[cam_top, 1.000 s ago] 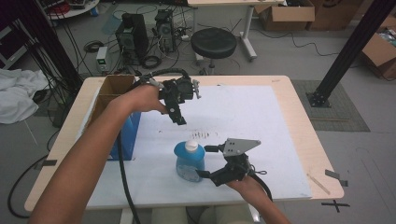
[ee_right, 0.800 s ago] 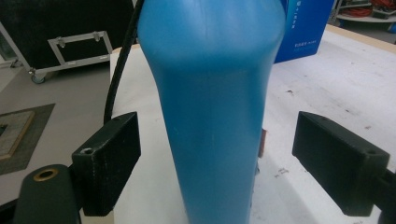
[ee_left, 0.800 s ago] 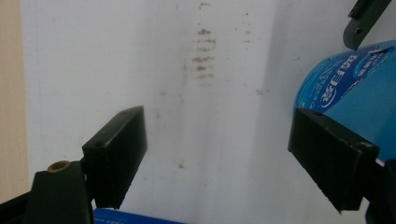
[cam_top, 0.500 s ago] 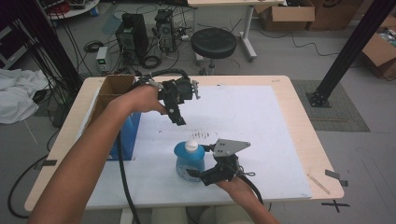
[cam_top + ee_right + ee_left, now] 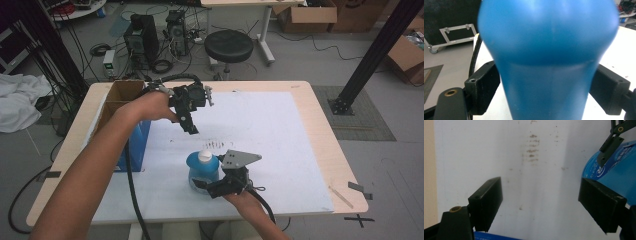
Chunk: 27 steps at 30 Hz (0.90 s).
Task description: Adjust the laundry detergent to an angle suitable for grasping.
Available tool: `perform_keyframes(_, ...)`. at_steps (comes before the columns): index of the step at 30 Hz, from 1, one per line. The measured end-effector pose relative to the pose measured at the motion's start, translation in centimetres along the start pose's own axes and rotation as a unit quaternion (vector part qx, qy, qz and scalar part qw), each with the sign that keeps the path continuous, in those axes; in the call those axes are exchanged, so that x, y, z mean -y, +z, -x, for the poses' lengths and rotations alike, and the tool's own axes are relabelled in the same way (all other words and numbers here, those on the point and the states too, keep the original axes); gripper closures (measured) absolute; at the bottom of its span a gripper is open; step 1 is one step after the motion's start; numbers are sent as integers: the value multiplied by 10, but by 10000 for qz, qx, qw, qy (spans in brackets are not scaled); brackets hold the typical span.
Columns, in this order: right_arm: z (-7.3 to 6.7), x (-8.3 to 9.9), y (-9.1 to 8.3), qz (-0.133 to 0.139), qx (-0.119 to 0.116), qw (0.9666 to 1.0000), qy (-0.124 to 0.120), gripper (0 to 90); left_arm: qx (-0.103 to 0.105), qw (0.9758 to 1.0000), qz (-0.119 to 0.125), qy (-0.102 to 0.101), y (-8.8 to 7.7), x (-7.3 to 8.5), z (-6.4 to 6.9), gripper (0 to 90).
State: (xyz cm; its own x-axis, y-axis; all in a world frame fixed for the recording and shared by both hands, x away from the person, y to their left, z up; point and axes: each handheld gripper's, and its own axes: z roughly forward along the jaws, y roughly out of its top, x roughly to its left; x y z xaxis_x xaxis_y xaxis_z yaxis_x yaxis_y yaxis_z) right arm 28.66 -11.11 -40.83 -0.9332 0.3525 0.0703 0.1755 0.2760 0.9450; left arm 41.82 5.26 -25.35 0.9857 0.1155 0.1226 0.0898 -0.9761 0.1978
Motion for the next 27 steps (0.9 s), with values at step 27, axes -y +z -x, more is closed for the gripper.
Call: perform_keyframes(27, 3, 1, 1, 57, 138, 9999, 63, 238, 15, 10000, 4, -22, 1, 2, -1, 207)
